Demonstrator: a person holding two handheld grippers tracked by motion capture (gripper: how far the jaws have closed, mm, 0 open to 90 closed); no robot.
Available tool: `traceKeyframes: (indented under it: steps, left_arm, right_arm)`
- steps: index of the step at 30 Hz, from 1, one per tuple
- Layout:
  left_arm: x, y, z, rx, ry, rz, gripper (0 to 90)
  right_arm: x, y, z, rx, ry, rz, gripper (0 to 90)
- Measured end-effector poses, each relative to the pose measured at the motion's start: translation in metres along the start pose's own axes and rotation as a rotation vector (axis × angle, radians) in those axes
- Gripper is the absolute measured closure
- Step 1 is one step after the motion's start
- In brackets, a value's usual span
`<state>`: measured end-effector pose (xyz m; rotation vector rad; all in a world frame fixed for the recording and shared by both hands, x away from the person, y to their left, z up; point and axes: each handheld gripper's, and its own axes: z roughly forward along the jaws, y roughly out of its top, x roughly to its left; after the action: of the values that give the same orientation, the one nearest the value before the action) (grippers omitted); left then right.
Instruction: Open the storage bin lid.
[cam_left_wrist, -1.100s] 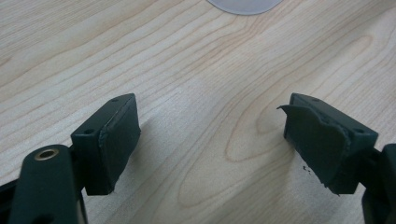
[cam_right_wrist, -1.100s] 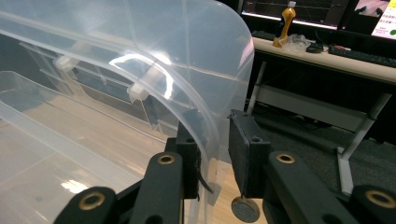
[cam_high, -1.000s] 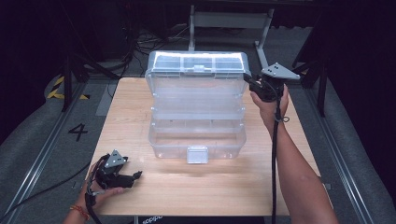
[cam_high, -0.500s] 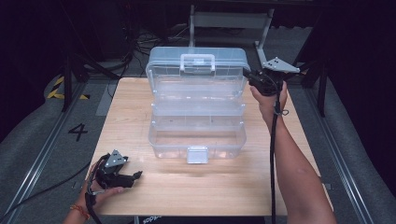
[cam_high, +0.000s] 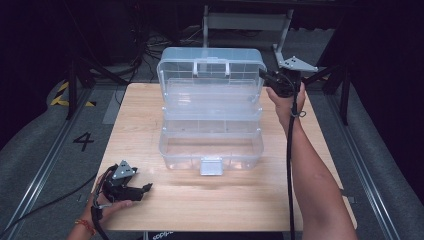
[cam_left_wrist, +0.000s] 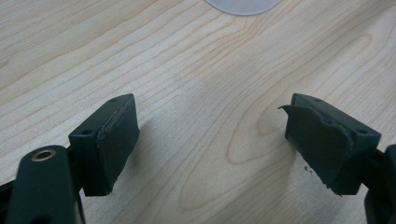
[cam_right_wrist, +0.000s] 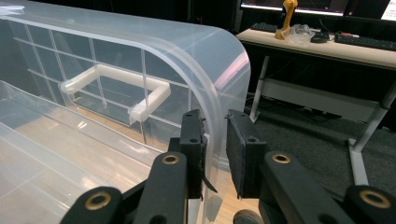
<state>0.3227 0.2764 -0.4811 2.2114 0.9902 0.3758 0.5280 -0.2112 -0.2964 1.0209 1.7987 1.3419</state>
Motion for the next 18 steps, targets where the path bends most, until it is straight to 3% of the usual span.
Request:
traceKeyframes:
  steps: [7,9,18]
  left_arm:
    - [0.001,0.0,0.0,-0.003,0.004,0.01,17.9]
    - [0.0,0.0,0.001,-0.006,0.007,0.004,17.9]
    - [0.001,0.001,0.001,-0.003,0.005,0.008,17.6]
  right_arm:
    - [-0.003,0.0,0.003,-0.007,0.01,0.029,79.6]
    - [-0.005,0.003,0.004,-0.017,-0.007,0.016,85.2]
    - [-0.009,0.006,0.012,0.007,-0.015,0.006,85.1]
